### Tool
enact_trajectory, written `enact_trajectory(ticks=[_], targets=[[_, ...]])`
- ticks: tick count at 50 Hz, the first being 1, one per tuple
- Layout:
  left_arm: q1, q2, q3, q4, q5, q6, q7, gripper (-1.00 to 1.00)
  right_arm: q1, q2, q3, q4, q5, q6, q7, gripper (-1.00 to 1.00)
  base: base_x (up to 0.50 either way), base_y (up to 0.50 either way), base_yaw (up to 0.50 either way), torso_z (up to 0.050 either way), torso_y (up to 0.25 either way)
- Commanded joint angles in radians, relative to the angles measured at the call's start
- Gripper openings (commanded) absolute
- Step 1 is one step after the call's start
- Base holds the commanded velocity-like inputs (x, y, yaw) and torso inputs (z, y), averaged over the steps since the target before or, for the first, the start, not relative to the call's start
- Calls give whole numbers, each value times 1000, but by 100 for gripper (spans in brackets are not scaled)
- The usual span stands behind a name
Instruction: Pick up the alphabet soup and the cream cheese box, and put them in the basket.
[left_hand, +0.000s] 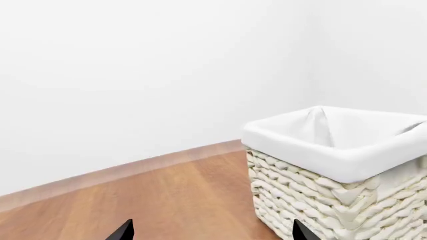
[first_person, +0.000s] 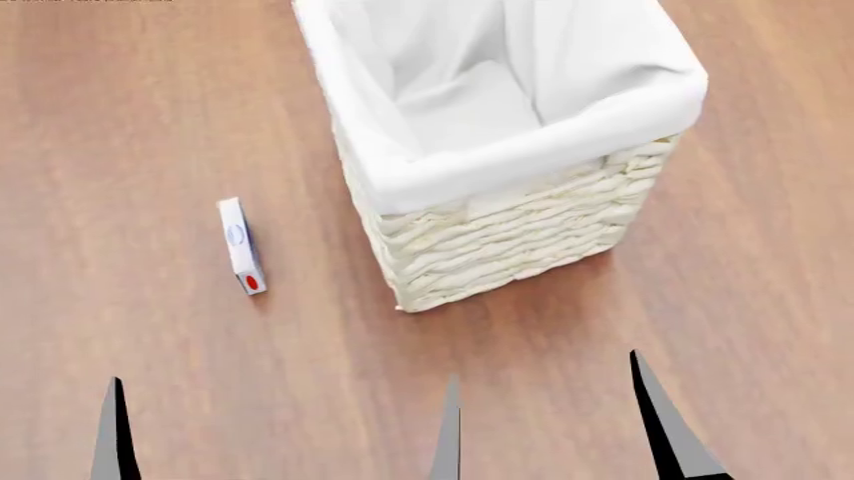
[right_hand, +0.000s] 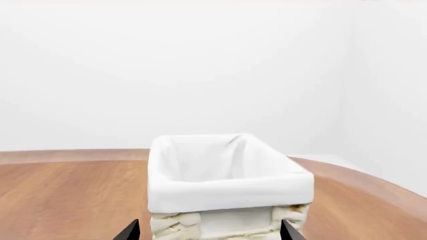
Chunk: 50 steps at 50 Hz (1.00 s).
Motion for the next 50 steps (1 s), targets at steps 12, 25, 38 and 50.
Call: enact_trajectory(ticks=[12,25,38,50], targets=[[-2,-6,6,-4,-5,7,-5,100,-32,18,6,-62,-8,27,25,100,0,0,-44,0,0],[-3,-10,8,-26,-15,21,-5,100,-118,48,18,-154,-26,98,61,100,0,0,0,0,0],[-6,-14,13,-37,-14,22,-7,100,-150,71,36,-243,-11,198,86,100,0,0,0,0,0],[-8,-13,21,-53,-14,36,-10,100,-161,96,74,-265,95,334,146,100,0,0,0,0,0]])
